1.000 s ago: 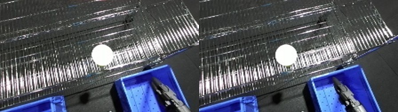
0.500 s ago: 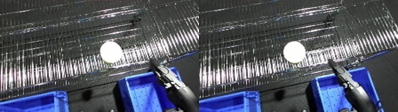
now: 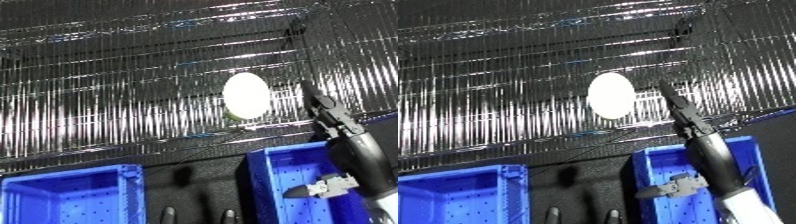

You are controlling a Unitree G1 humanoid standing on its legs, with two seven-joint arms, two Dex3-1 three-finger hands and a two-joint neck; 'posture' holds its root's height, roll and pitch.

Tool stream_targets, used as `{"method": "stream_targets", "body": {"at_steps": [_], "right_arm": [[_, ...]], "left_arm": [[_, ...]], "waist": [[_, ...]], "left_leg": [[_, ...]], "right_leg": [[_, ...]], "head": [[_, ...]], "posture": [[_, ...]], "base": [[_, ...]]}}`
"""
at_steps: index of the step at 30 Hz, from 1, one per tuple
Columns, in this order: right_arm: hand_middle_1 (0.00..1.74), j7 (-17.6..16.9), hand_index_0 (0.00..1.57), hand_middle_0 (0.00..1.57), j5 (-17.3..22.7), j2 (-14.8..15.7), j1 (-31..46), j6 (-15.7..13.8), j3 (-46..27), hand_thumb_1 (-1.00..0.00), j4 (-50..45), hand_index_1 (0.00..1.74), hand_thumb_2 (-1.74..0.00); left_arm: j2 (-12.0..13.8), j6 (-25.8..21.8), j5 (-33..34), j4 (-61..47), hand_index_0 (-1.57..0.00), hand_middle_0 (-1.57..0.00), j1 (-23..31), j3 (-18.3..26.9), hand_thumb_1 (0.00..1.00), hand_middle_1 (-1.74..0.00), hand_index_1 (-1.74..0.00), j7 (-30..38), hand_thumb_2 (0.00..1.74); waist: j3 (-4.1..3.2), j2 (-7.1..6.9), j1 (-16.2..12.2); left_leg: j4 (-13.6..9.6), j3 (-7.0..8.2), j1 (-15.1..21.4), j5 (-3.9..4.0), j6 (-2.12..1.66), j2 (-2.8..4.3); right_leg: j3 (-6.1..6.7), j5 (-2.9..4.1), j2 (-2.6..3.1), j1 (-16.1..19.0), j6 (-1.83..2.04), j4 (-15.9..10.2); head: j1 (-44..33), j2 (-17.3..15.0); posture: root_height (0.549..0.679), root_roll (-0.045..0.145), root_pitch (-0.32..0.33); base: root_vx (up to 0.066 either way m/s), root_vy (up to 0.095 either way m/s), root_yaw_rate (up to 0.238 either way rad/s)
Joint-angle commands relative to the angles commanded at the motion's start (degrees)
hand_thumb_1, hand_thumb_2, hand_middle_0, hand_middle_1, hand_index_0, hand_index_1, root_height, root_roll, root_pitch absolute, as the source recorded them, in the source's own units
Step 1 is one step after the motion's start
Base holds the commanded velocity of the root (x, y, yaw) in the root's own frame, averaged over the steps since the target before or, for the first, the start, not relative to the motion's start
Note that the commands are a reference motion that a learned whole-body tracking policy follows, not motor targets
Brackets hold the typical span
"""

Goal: Pick up the object and place it into the box

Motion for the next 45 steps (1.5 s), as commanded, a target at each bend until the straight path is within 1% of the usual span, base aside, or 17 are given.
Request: {"method": "stream_targets", "body": {"at_steps": [3, 7, 13, 16, 20, 24, 29, 34, 39, 41, 45], "right_arm": [[0.00, -1.15, 0.00, 0.00, 0.39, 0.03, -1.62, -0.97, -0.81, 0.00, 1.47, 0.00, 0.00], [0.00, -2.01, 0.00, 0.00, 0.36, -0.33, -3.64, -1.06, -1.44, 0.00, 3.09, 0.00, 0.00], [0.00, -1.92, 0.00, 0.00, -0.12, -1.37, -6.96, 0.09, -0.70, 0.00, 6.40, 0.00, 0.00], [0.00, -1.59, 0.00, 0.00, -0.76, -1.74, -8.58, 0.68, 0.40, 0.00, 8.40, 0.00, 0.00], [0.00, -1.19, 0.00, 0.00, -1.82, -2.23, -10.77, 1.47, 2.13, 0.00, 10.74, 0.00, 0.00], [0.00, -0.77, 0.00, 0.00, -2.23, -2.48, -13.23, 2.16, 3.91, 0.00, 13.57, 0.00, 0.00], [0.00, 0.02, 0.00, 0.00, -1.32, -2.44, -15.83, 2.53, 5.80, 0.00, 17.07, 0.00, 0.00], [0.00, 0.39, 0.00, 0.00, 1.32, -1.98, -18.09, 3.16, 6.92, 0.00, 19.11, 0.00, 0.00], [0.00, 1.11, 0.00, 0.00, 3.42, -1.41, -20.58, 3.14, 7.47, 0.00, 21.61, 0.00, 0.00], [0.00, 1.37, 0.00, 0.00, 3.66, -1.30, -21.87, 3.41, 7.75, 0.00, 22.38, 0.00, 0.00], [0.00, 1.84, 0.00, 0.00, 3.77, -0.93, -24.37, 4.15, 8.58, 0.00, 23.48, 0.00, 0.00]], "left_arm": [[-0.01, -0.06, -0.20, -0.46, 0.00, 0.00, 0.29, -0.39, 0.00, 0.00, 0.00, -0.15, 0.00], [-0.04, 0.21, -0.48, -1.03, 0.00, 0.00, 0.19, -0.81, 0.00, 0.00, 0.00, -0.09, 0.00], [0.04, 0.31, -0.37, -1.89, 0.00, 0.00, -0.04, -1.52, 0.00, 0.00, 0.00, -0.18, 0.00], [0.08, 0.15, -0.36, -2.40, 0.00, 0.00, -0.15, -1.88, 0.00, 0.00, 0.00, -0.24, 0.00], [0.23, 0.12, -0.69, -3.34, 0.00, 0.00, -0.35, -2.47, 0.00, 0.00, 0.00, 0.02, 0.00], [0.28, 0.19, -0.93, -3.86, 0.00, 0.00, -0.72, -2.97, 0.00, 0.00, 0.00, 0.30, 0.00], [0.32, 0.04, -1.49, -4.20, 0.00, 0.00, -0.95, -3.82, 0.00, 0.00, 0.00, 0.44, 0.00], [0.33, -0.03, -1.80, -4.73, 0.00, 0.00, -1.09, -4.43, 0.00, 0.00, 0.00, 0.54, 0.00], [0.36, -0.12, -2.32, -5.56, 0.00, 0.00, -1.20, -5.25, 0.00, 0.00, 0.00, 0.44, 0.00], [0.37, -0.20, -2.62, -6.14, 0.00, 0.00, -1.11, -5.73, 0.00, 0.00, 0.00, 0.52, 0.00], [0.28, -0.26, -3.05, -7.19, 0.00, 0.00, -0.96, -6.45, 0.00, 0.00, 0.00, 0.84, 0.00]], "waist": [[0.39, 0.36, 0.25], [0.76, 0.78, 0.55], [1.45, 1.38, 1.11], [1.83, 1.70, 1.42], [2.28, 2.14, 1.80], [2.71, 2.63, 2.19], [2.80, 3.28, 2.59], [2.80, 3.81, 3.05], [2.80, 4.35, 3.65], [2.80, 4.62, 3.92], [2.80, 5.11, 4.44]], "left_leg": [[0.08, -0.20, -0.16, 0.05, 0.13, -0.30], [0.27, -0.35, -0.47, 0.01, 0.28, -0.75], [1.06, -0.51, -1.31, -0.23, 0.72, -1.53], [1.62, -0.60, -1.83, -0.41, 0.97, -1.96], [2.24, -0.66, -2.79, -0.48, 1.37, -2.54], [2.70, -0.75, -3.93, -0.45, 1.60, -2.98], [3.57, -0.80, -5.66, -0.50, 1.98, -3.50], [4.62, -0.81, -7.61, -0.54, 2.34, -4.07], [5.11, -0.77, -9.27, -0.37, 2.67, -4.55], [5.20, -0.78, -9.88, -0.28, 2.80, -4.76], [5.44, -0.81, -10.93, -0.14, 2.98, -5.16]], "right_leg": [[-0.19, -0.02, -0.08, -0.10, -0.21, 0.20], [-0.31, -0.09, -0.14, -0.34, -0.53, 0.48], [-0.37, -0.33, -0.15, -1.24, -1.15, 1.47], [-0.39, -0.47, -0.15, -1.72, -1.44, 2.05], [-0.35, -0.55, -0.03, -2.55, -1.79, 2.59], [-0.42, -0.59, 0.04, -3.60, -2.10, 3.12], [-0.42, -0.67, 0.09, -5.29, -2.54, 4.01], [-0.46, -0.69, 0.22, -7.05, -2.92, 4.94], [-0.63, -0.57, 0.30, -8.55, -3.11, 5.45], [-0.71, -0.50, 0.31, -9.12, -3.17, 5.60], [-0.84, -0.46, 0.36, -10.13, -3.38, 5.97]], "head": [[0.93, 0.60], [2.45, 1.38], [5.08, 2.80], [6.20, 4.86], [7.19, 6.60], [8.42, 7.99], [9.95, 10.00], [11.65, 12.14], [13.17, 14.14], [13.74, 14.99], [14.45, 15.72]], "posture": [[0.626, 0.040, 0.021], [0.626, 0.043, 0.024], [0.624, 0.046, 0.028], [0.623, 0.047, 0.030], [0.622, 0.048, 0.038], [0.621, 0.049, 0.047], [0.619, 0.050, 0.063], [0.616, 0.049, 0.079], [0.614, 0.047, 0.096], [0.614, 0.046, 0.103], [0.612, 0.046, 0.113]], "base": [[0.028, 0.029, 0.061], [0.034, 0.029, 0.037], [0.028, 0.020, 0.025], [0.035, 0.012, 0.029], [0.018, 0.011, 0.014], [0.004, 0.013, 0.009], [0.005, 0.023, 0.001], [0.009, 0.018, 0.000], [0.007, 0.018, -0.014], [-0.007, 0.019, -0.003], [-0.009, 0.022, 0.008]]}}
